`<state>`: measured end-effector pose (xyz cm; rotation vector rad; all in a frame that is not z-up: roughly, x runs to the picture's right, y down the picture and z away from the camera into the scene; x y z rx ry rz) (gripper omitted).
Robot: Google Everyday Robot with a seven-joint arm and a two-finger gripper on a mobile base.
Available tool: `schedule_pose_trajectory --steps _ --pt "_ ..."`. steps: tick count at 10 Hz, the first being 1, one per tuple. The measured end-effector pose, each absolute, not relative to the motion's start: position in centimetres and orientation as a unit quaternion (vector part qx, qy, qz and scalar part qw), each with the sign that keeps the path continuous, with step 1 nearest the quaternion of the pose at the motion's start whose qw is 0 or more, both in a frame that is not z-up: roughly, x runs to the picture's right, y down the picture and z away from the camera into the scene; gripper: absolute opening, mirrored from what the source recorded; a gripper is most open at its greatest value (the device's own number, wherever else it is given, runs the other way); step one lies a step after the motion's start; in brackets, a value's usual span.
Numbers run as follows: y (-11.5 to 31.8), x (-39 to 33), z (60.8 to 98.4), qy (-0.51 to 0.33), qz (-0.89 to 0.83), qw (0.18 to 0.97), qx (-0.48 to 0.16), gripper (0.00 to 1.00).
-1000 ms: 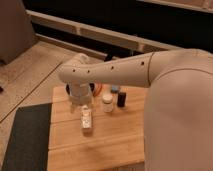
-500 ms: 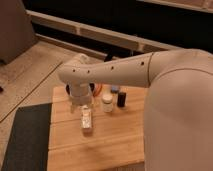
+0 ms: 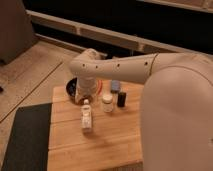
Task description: Place the ceramic cup over the eraser
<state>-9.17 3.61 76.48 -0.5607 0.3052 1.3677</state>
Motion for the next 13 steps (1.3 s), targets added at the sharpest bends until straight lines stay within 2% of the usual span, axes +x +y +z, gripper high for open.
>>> schedule_pose_trajectory --steps 2,7,10,13 --pt "1.6 -7.6 77.3 0.118 0.622 0.735 -0.242 0.65" --pt "1.7 -7.3 78.1 0.125 0.624 0.734 -0.238 0.65" --pt "-0.5 -3.8 79.8 0.142 0.645 0.725 -0.196 0.65" --pt "-1.0 -2.5 80.2 0.159 0.658 0.714 -0.177 0.65"
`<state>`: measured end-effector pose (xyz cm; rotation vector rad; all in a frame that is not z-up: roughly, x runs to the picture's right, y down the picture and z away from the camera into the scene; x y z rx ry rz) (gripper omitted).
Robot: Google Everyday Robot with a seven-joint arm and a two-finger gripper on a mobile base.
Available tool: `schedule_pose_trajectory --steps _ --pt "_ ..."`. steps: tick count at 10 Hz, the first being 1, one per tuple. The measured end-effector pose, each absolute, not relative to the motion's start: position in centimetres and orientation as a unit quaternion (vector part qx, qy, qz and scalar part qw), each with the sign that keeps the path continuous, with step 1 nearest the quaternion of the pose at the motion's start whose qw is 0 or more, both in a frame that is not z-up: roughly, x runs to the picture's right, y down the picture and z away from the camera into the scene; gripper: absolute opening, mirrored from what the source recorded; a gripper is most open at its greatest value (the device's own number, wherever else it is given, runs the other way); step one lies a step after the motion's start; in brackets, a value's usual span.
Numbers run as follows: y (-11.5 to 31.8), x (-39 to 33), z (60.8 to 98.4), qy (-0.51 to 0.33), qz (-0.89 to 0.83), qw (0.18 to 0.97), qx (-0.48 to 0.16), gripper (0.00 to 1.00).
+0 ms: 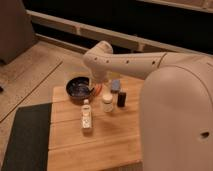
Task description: Place the ceramic cup over the eraser
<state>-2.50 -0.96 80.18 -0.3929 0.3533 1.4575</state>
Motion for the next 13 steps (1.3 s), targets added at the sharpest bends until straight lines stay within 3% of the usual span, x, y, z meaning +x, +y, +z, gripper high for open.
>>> schedule_pose_trajectory --steps 13 --pt "3.5 0.8 83.2 0.187 0.703 0.657 -0.199 0.65"
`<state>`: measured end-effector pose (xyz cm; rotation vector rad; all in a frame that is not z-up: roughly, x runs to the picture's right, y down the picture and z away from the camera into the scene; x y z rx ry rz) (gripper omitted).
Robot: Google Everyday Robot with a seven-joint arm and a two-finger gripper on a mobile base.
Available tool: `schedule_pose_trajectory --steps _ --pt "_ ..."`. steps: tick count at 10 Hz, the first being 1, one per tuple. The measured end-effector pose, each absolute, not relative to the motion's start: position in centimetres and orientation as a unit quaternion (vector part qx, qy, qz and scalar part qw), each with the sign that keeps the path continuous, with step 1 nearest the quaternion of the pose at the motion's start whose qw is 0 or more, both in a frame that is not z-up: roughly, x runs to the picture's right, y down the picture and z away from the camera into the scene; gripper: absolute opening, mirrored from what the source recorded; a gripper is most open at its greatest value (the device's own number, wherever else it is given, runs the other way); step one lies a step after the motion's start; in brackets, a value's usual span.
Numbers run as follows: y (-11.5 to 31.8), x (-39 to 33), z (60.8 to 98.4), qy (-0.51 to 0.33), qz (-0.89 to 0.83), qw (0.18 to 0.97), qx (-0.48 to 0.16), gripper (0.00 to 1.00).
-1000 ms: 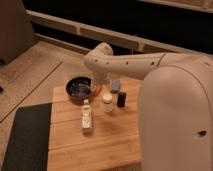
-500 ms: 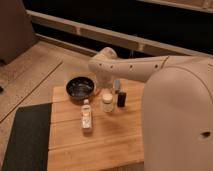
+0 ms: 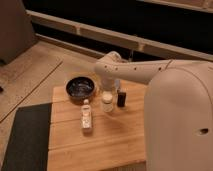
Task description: Place the ceramic cup over the eraser
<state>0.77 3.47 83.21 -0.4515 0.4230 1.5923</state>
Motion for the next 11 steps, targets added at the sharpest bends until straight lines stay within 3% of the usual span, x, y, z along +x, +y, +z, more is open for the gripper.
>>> schedule_pose_trajectory --steps 11 --pt "4.2 0.5 85.5 0.206 0.689 0.658 -0.225 0.65"
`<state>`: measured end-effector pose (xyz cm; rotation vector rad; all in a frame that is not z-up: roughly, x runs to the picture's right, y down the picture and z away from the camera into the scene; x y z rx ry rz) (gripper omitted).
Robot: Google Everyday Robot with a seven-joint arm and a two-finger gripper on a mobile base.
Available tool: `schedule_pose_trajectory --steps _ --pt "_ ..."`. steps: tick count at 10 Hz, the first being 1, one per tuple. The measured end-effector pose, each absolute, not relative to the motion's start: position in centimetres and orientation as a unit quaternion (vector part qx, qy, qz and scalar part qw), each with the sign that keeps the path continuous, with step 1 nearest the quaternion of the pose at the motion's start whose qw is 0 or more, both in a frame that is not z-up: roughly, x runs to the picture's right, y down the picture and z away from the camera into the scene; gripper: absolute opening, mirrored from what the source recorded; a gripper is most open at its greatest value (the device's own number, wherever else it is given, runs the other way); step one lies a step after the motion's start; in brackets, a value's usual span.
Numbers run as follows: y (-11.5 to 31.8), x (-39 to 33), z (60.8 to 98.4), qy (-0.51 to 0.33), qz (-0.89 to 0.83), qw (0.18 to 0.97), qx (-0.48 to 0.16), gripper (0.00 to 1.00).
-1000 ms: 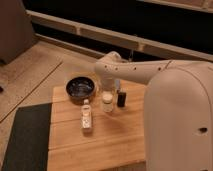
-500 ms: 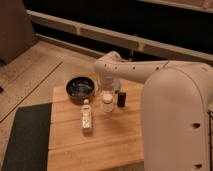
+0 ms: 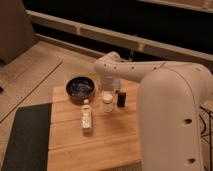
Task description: Place the ceramic cup over the eraser
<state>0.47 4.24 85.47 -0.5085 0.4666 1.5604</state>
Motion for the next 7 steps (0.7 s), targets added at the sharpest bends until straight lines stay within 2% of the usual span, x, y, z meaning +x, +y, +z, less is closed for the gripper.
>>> schedule_pose_trajectory --steps 5,6,7 --pt "5.2 0.4 86.7 0.222 0.687 0.650 -0.236 0.63" --pt "5.3 0.5 86.9 0.225 0.686 0.650 -0.237 0.58" --pt "5.5 0.6 87.1 0.229 0.684 0.650 -0.238 0.47"
